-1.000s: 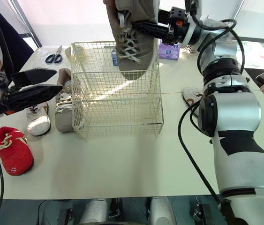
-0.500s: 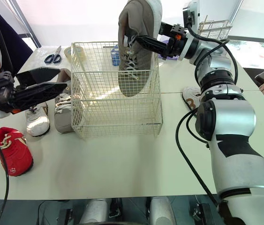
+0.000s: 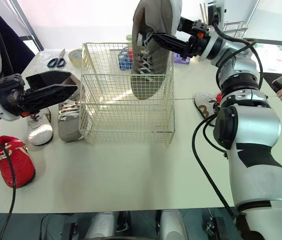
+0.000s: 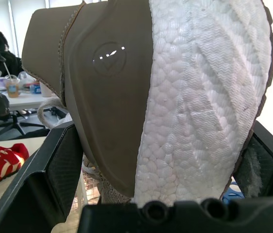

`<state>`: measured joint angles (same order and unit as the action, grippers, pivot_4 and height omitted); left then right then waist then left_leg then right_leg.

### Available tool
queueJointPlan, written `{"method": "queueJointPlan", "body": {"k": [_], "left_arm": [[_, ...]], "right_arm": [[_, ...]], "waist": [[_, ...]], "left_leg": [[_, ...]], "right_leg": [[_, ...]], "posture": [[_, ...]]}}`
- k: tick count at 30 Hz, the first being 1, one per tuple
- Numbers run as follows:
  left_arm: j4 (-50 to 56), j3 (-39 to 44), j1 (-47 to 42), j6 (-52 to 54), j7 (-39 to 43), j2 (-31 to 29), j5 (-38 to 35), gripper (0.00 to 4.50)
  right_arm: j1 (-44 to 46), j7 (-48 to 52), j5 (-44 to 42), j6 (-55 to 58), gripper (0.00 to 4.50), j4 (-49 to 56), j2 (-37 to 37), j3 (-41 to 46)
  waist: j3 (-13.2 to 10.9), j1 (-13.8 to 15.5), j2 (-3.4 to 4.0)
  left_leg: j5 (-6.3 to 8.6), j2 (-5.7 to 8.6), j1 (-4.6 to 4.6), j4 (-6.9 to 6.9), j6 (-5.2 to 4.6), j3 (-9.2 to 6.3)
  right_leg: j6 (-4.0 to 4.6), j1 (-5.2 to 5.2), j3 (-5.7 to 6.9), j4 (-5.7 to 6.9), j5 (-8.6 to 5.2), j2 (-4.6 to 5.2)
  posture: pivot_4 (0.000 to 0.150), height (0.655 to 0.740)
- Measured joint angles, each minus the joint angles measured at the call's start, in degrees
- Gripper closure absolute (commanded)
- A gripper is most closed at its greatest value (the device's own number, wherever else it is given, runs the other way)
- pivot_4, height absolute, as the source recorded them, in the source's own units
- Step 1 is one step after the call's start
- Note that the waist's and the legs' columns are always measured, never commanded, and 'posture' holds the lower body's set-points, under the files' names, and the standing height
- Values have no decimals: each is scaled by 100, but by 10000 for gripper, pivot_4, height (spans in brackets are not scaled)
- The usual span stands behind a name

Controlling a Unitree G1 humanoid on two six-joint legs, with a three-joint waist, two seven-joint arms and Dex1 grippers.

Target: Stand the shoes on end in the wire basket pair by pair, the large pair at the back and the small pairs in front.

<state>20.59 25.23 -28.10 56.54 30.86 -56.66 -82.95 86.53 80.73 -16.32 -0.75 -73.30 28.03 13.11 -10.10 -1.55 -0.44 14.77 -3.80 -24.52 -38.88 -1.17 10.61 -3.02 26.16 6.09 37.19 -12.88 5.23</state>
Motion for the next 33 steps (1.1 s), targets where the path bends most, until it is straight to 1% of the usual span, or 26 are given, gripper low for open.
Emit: {"method": "queueJointPlan", "body": {"k": [5,8,10,16,18,24,27,33], "left_arm": [[-49,-116,-87,-3,75,63,114,0],[-52,-116,-86,-4,84,85,146,0],[-53,-116,-86,-5,84,104,178,0],[-54,-116,-86,-5,81,117,228,0],[-54,-116,-86,-5,73,127,229,0],[-64,-147,-94,-8,74,262,254,0],[-67,-191,-93,-10,67,336,268,0],[-59,-190,-81,-75,10,435,323,0]], "right_arm": [[-1,131,54,85,535,3,-45,-52],[-15,509,187,266,535,120,-11,-219],[-16,537,218,270,535,131,-1,-230],[-101,669,561,-151,535,189,81,-513],[-95,785,760,-400,535,340,174,-708],[107,736,1381,-1019,535,285,365,-1173],[210,726,1506,-1260,535,264,431,-1232],[261,840,1554,-1380,535,215,506,-1238]], "waist": [[0,-72,0],[0,-97,0],[0,-100,0],[0,-97,0],[0,-96,0],[0,-106,0],[0,-104,0],[0,-97,0]], "left_leg": [[-1,-1,0,1,1,-1],[-1,-2,0,1,1,-2],[-1,-1,0,1,2,-2],[-1,-2,0,1,2,-2],[-1,-2,0,1,3,-2],[-3,-1,4,0,6,-2],[-4,-2,3,1,7,-2],[-4,-2,4,-1,6,-2]], "right_leg": [[0,-1,0,0,0,-1],[0,0,0,0,0,-1],[0,0,0,0,0,-2],[0,0,0,0,0,-1],[0,0,0,0,0,-1],[0,0,-2,5,0,-2],[0,0,-2,5,0,-2],[0,-2,-2,5,0,-2]], "posture": [[1500,7352],[1500,7352],[1500,7352],[1500,7352],[1500,7352],[1500,7352],[1500,7352],[1500,7352]]}}
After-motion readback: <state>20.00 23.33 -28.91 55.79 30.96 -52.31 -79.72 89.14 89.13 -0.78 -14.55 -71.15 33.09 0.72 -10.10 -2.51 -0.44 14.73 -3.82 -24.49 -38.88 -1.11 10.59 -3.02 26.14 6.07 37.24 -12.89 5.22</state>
